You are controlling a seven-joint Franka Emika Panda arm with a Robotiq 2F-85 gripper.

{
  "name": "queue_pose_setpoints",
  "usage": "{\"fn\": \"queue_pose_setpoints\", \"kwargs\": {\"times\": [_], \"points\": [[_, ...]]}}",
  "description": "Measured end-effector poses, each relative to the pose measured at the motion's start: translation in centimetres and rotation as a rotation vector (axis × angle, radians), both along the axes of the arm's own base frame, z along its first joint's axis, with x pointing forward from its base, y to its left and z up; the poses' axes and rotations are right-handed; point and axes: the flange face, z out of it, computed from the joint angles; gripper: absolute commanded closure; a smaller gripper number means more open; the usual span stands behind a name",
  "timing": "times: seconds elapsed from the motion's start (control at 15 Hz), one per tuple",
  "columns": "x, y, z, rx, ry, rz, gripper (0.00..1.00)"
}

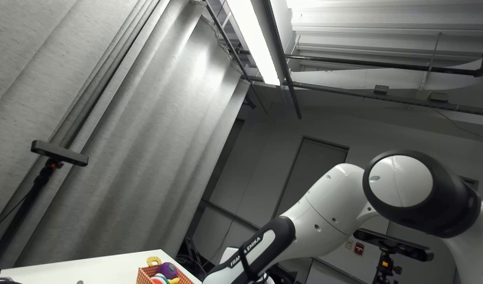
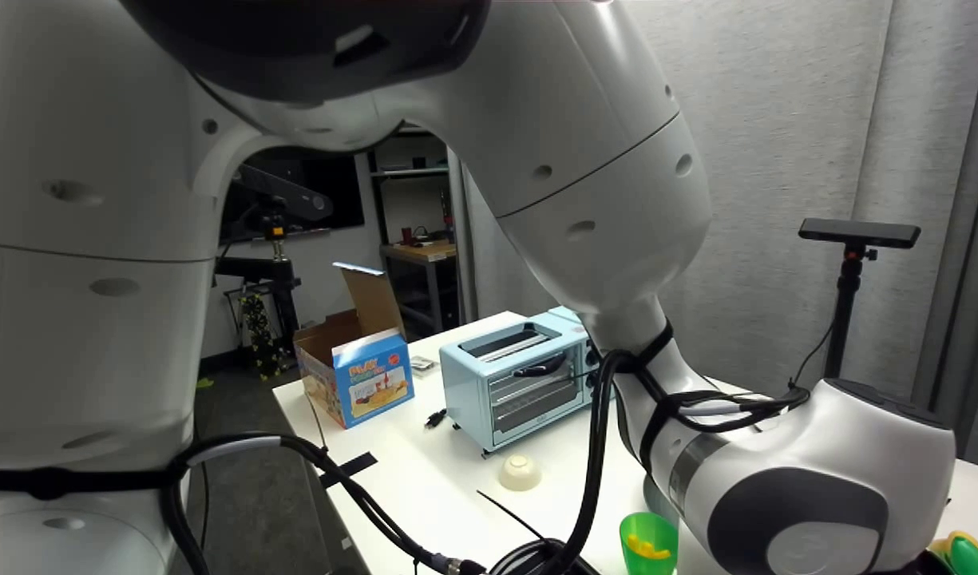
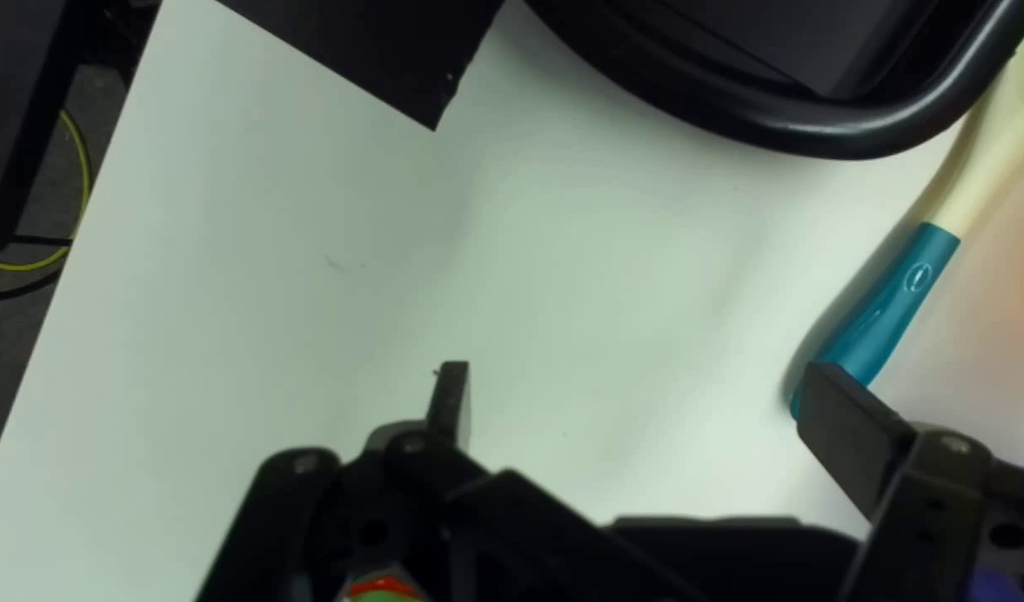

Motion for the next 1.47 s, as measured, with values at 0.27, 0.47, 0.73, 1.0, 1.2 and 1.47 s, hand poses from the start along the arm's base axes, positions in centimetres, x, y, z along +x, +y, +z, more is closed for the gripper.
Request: {"fn": "queue_pose_setpoints", "kwargs": {"times": [0.27,0.47,0.73,1.0,1.2,1.47], "points": [[0.5,1.1,-0.4,0.004,0.002,0.021,0.00],[1.2,2.1,-0.6,0.009,0.000,0.037,0.00],[1.9,2.7,-0.9,0.011,-0.002,0.052,0.00],[2.6,4.3,-1.4,0.023,-0.001,0.062,0.00],[3.0,5.2,-1.8,0.035,-0.002,0.058,0.00],[3.1,5.6,-2.1,0.037,-0.002,0.048,0.00]]}}
